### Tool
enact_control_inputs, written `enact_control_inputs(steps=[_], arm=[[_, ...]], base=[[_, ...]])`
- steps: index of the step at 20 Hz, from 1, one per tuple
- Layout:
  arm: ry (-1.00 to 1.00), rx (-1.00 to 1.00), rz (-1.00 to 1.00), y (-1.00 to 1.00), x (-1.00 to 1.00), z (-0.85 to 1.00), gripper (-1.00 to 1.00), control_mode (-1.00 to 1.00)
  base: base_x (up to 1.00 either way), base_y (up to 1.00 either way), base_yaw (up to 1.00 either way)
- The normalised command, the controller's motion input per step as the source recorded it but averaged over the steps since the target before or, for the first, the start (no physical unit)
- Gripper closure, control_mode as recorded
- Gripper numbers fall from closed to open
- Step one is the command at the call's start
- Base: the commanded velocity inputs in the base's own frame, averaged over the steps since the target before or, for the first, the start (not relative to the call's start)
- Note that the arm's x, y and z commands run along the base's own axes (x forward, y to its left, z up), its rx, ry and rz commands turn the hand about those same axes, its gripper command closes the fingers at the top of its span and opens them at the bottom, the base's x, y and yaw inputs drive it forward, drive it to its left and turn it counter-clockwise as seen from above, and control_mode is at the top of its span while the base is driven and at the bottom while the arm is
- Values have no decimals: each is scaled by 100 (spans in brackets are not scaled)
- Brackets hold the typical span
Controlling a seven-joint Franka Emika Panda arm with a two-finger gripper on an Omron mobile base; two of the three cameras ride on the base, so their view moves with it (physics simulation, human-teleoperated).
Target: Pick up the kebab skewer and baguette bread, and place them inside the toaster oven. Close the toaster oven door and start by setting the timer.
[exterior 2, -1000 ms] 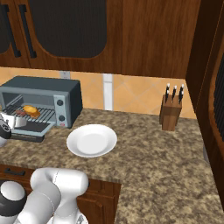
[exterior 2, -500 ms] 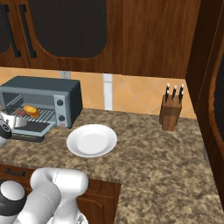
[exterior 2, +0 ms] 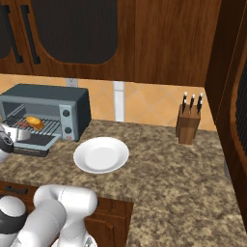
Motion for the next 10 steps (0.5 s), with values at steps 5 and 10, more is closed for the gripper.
enact_control_inputs(steps=[5,10], arm=[[0,0,0,19,24,-28,-100,-100],[0,0,0,5,9,-22,-100,-100]], base=[[0,0,0],[0,0,0]])
